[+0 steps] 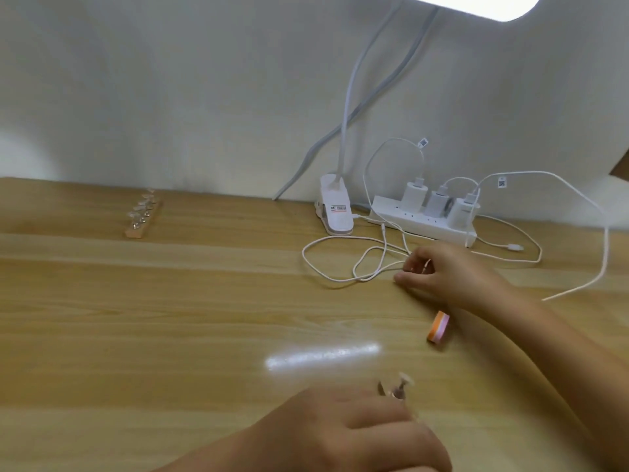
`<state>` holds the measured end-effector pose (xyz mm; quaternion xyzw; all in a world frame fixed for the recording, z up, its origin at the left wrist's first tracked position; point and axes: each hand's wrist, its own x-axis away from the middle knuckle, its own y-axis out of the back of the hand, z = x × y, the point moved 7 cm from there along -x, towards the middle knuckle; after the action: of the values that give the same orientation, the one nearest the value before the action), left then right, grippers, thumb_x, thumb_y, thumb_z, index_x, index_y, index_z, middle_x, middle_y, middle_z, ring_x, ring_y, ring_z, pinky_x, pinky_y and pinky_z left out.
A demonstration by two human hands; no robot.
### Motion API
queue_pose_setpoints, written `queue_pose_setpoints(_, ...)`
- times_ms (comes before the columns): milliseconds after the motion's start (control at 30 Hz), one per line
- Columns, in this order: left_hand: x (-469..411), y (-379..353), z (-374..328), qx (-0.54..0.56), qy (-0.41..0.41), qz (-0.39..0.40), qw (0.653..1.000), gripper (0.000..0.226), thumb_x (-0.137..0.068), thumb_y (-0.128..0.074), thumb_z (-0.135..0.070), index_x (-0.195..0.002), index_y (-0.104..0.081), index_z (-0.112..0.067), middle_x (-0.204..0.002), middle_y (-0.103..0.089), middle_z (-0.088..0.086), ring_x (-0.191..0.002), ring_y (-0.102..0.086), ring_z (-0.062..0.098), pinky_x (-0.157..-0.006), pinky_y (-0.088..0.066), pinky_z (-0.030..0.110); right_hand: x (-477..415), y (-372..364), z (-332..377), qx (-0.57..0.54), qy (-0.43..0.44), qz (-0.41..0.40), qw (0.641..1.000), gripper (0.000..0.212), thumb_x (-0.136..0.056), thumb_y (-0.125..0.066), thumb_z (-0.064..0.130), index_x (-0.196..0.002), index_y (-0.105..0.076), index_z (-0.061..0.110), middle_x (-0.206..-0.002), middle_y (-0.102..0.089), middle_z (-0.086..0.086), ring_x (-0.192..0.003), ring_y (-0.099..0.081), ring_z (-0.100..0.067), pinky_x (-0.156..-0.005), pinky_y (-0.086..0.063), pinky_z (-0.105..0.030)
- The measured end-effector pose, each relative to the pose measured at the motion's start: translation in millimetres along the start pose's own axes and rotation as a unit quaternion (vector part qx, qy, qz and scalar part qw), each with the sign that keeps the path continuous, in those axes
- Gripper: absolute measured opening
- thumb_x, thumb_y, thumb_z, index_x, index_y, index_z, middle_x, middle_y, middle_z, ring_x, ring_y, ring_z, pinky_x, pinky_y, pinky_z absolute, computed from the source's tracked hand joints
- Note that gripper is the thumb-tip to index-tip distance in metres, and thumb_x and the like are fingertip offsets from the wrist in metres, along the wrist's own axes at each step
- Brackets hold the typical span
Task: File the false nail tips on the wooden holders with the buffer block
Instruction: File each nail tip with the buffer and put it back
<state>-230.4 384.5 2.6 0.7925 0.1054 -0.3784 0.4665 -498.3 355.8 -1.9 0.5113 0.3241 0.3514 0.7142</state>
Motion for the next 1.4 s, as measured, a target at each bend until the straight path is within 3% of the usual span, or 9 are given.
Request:
queue_pose_setpoints(100, -1.7, 3.7, 0.0, 0.062, 0.014, -0.018, 0.998, 0.013, -0.103, -0.050, -0.012, -0.107, -0.062, -0.015, -0.106, -0.062, -0.007, -0.094, -0.060, 0.002, -0.088, -0.051, 0.019, -3.3, -3.6, 11.9, 0.020, 0.026, -0.003, 0.999, 0.012, -0.089, -0.070, 0.037, -0.089, -0.066, 0.026, -0.082, -0.058, 0.013, -0.081, -0.055, -0.010, -0.068, -0.043, -0.029)
queue_pose_setpoints(233, -13.5, 18.3, 24.5, 0.113, 0.119, -0.119, 0.979, 0.006, -0.091, -0.064, -0.016, -0.089, -0.062, -0.021, -0.086, -0.061, -0.012, -0.071, -0.057, 0.005, -0.066, -0.048, 0.019, -1.0, -5.4, 20.4, 0.037, 0.050, 0.003, 0.998, 0.002, -0.093, -0.066, 0.024, -0.092, -0.063, 0.024, -0.089, -0.057, 0.008, -0.086, -0.053, -0.013, -0.071, -0.039, -0.027)
queue_pose_setpoints(433, 8.2, 11.1, 85.6, 0.335, 0.381, -0.196, 0.839, 0.022, -0.069, -0.065, -0.047, -0.084, -0.067, -0.031, -0.078, -0.066, -0.011, -0.070, -0.057, 0.004, -0.064, -0.048, 0.018, 5.5, -4.5, 23.4, 0.049, 0.065, 0.027, 0.996, 0.007, -0.094, -0.063, 0.020, -0.096, -0.059, 0.025, -0.086, -0.053, 0.013, -0.075, -0.048, -0.003, -0.061, -0.034, -0.012)
queue_pose_setpoints(667, 11.9, 4.9, 92.2, 0.360, 0.404, -0.194, 0.818, 0.018, -0.068, -0.068, -0.046, -0.080, -0.068, -0.032, -0.077, -0.067, -0.008, -0.067, -0.057, 0.004, -0.063, -0.048, 0.016, 14.3, -2.5, 29.3, 0.020, 0.071, 0.066, 0.995, 0.016, -0.091, -0.065, 0.011, -0.103, -0.070, 0.021, -0.098, -0.063, 0.005, -0.087, -0.058, -0.008, -0.080, -0.049, -0.019)
queue_pose_setpoints(833, 13.3, 5.6, 97.0, 0.373, 0.424, -0.214, 0.797, 0.004, -0.074, -0.068, -0.029, -0.077, -0.070, -0.028, -0.073, -0.068, -0.005, -0.063, -0.058, 0.004, -0.060, -0.048, 0.016, 19.6, -4.6, 32.5, 0.028, 0.076, 0.058, 0.995, 0.006, -0.092, -0.067, 0.021, -0.098, -0.070, 0.019, -0.089, -0.062, 0.010, -0.081, -0.055, -0.005, -0.069, -0.044, -0.014)
queue_pose_setpoints(1000, 13.9, 7.2, 99.6, 0.380, 0.434, -0.234, 0.783, 0.006, -0.074, -0.065, -0.028, -0.076, -0.071, -0.030, -0.072, -0.068, -0.005, -0.062, -0.058, 0.004, -0.059, -0.048, 0.016, 31.1, -15.1, 33.2, -0.192, 0.020, 0.158, 0.968, 0.019, -0.092, -0.069, 0.033, -0.079, -0.070, 0.019, -0.067, -0.067, 0.003, -0.057, -0.063, -0.009, -0.049, -0.055, -0.026)
queue_pose_setpoints(1167, 17.4, 9.4, 104.2, 0.385, 0.442, -0.248, 0.771, 0.003, -0.077, -0.071, -0.030, -0.074, -0.071, -0.030, -0.074, -0.067, -0.005, -0.064, -0.058, 0.004, -0.060, -0.049, 0.016, 27.9, 10.3, 36.4, -0.088, 0.126, 0.057, 0.987, 0.006, -0.092, -0.068, 0.025, -0.091, -0.069, 0.031, -0.085, -0.066, 0.011, -0.080, -0.059, -0.002, -0.067, -0.048, -0.013)
queue_pose_setpoints(1267, 19.0, 9.9, 105.5, 0.387, 0.445, -0.254, 0.766, 0.003, -0.076, -0.073, -0.033, -0.073, -0.071, -0.031, -0.074, -0.068, -0.005, -0.064, -0.058, 0.004, -0.060, -0.048, 0.016, 31.5, -0.9, 40.6, -0.057, 0.165, 0.117, 0.978, 0.023, -0.092, -0.068, 0.022, -0.112, -0.068, 0.033, -0.099, -0.060, 0.017, -0.093, -0.053, 0.006, -0.076, -0.046, -0.010)
queue_pose_setpoints(1400, 18.1, 9.6, 104.9, 0.385, 0.443, -0.252, 0.770, 0.003, -0.076, -0.075, -0.031, -0.075, -0.072, -0.032, -0.074, -0.068, -0.006, -0.064, -0.058, 0.002, -0.060, -0.049, 0.015, 31.1, -14.3, 44.8, -0.082, 0.131, 0.091, 0.984, 0.022, -0.084, -0.075, 0.038, -0.104, -0.070, 0.032, -0.097, -0.057, 0.014, -0.086, -0.058, -0.003, -0.075, -0.057, -0.029)
